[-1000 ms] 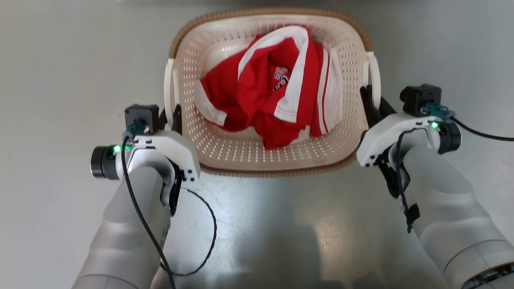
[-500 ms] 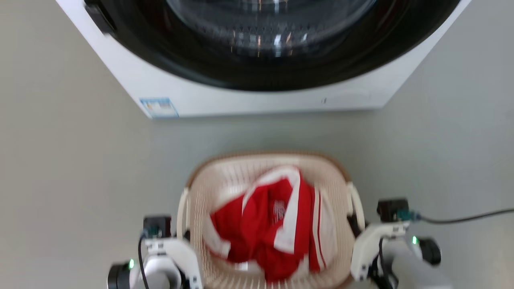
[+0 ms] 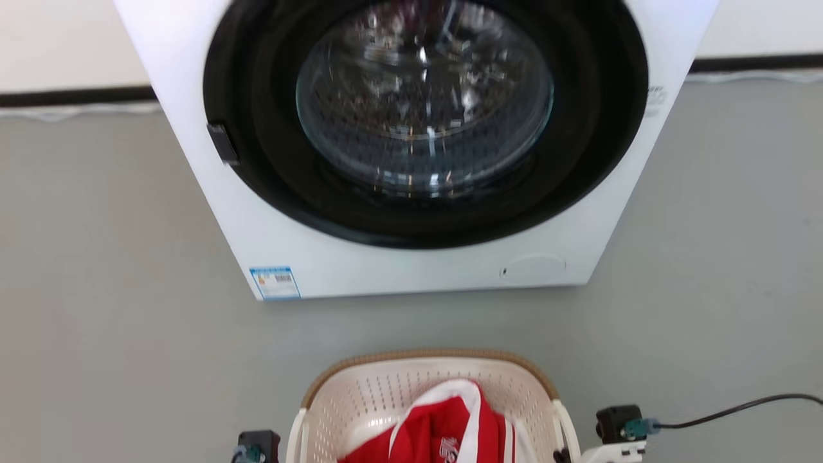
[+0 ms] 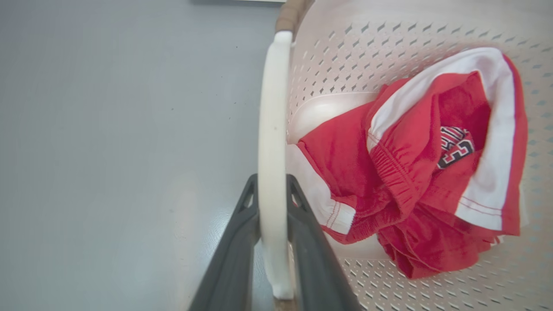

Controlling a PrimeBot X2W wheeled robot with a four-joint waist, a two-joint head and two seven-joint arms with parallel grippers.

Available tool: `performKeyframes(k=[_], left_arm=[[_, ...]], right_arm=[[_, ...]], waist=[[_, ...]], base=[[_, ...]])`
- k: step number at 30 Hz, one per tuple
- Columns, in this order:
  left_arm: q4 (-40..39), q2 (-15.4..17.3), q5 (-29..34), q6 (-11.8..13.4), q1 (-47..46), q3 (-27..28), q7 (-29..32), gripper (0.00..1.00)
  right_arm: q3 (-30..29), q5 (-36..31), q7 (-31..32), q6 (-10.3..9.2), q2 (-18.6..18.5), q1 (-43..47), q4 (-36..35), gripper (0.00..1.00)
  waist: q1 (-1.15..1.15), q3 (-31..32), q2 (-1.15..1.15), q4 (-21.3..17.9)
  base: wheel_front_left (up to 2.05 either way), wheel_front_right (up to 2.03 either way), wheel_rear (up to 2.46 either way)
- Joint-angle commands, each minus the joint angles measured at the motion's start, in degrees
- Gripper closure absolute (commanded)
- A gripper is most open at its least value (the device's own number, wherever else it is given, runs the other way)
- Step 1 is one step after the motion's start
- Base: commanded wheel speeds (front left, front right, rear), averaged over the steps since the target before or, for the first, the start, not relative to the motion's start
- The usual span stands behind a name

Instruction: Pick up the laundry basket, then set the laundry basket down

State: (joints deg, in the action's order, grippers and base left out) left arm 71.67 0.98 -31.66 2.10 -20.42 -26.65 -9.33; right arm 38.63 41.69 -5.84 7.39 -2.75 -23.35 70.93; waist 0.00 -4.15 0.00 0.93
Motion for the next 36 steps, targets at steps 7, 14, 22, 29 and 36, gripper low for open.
performKeyframes(k=[7,14,22,29,36], left_arm=[[-0.1,1.9,-1.5,1.4,1.0,-0.7,-0.3,1.0],[0.2,1.9,-2.6,1.8,0.9,-2.0,-0.9,1.0],[0.5,1.9,-3.8,1.8,0.6,-3.0,-1.2,1.0],[0.8,1.9,-4.8,2.0,0.8,-3.8,-1.5,1.0],[1.0,1.9,-5.6,2.2,0.9,-4.4,-1.6,1.0]], right_arm=[[3.9,3.4,0.5,0.1,-0.1,1.3,-0.8,1.0],[6.6,6.2,-0.1,0.1,-0.1,0.9,-0.5,1.0],[8.7,8.6,-0.9,0.1,-0.1,0.3,0.1,1.0],[10.6,10.3,-1.3,0.1,-0.1,0.0,0.5,1.0],[12.0,11.5,-1.7,0.1,-0.1,-0.2,0.8,1.0]], waist=[[0.0,4.2,0.0,-0.3],[0.0,4.7,0.0,-0.1],[0.0,4.5,0.0,0.2],[0.0,4.5,0.0,0.2],[0.0,4.5,0.0,0.1]], base=[[0.0,0.0,0.0],[0.0,0.0,0.0],[0.0,0.0,0.0],[0.0,0.0,0.0],[0.0,0.0,0.0]])
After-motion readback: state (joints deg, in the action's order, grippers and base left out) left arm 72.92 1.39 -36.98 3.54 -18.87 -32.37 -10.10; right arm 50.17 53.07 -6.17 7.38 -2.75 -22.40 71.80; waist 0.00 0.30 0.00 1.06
